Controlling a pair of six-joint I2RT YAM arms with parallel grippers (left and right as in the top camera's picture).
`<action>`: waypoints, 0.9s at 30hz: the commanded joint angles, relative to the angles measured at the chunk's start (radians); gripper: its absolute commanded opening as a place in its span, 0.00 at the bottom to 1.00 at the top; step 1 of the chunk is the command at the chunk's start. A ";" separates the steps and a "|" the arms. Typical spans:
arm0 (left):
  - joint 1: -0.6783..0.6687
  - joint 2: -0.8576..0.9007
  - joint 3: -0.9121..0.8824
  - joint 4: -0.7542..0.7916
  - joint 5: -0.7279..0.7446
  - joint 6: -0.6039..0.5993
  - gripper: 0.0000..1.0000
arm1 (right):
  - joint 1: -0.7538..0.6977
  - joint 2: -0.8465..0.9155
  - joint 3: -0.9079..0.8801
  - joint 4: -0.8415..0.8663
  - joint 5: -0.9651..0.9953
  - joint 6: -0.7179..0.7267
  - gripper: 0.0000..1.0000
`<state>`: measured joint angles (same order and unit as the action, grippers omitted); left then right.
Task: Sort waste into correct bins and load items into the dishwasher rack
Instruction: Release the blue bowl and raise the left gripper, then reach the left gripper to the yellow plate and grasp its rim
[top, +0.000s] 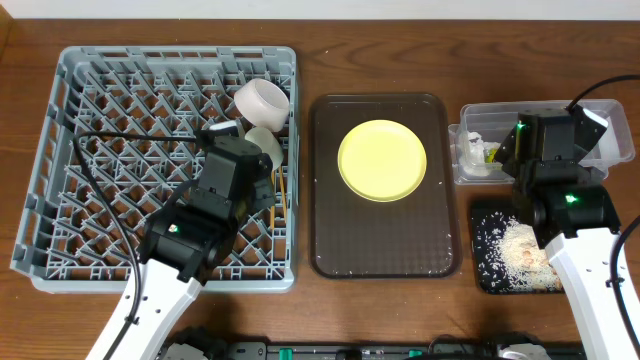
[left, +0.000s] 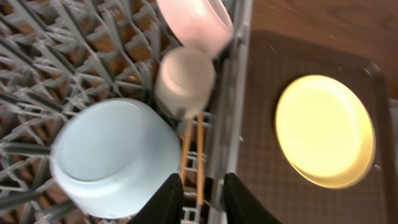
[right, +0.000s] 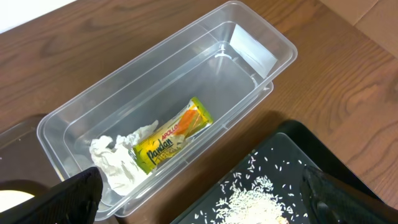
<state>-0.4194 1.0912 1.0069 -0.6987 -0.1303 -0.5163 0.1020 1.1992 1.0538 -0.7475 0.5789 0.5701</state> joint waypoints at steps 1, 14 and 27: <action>0.006 0.029 0.072 -0.021 0.114 0.049 0.27 | -0.003 -0.008 0.010 -0.002 0.014 0.013 0.99; -0.027 0.579 0.803 -0.572 0.308 0.164 0.41 | -0.003 -0.008 0.010 -0.002 0.014 0.013 0.99; -0.260 0.919 0.817 -0.222 0.234 0.158 0.40 | -0.003 -0.008 0.010 -0.002 0.014 0.013 0.99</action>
<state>-0.6590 1.9526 1.8053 -0.9432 0.1532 -0.3649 0.1020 1.1992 1.0538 -0.7471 0.5785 0.5701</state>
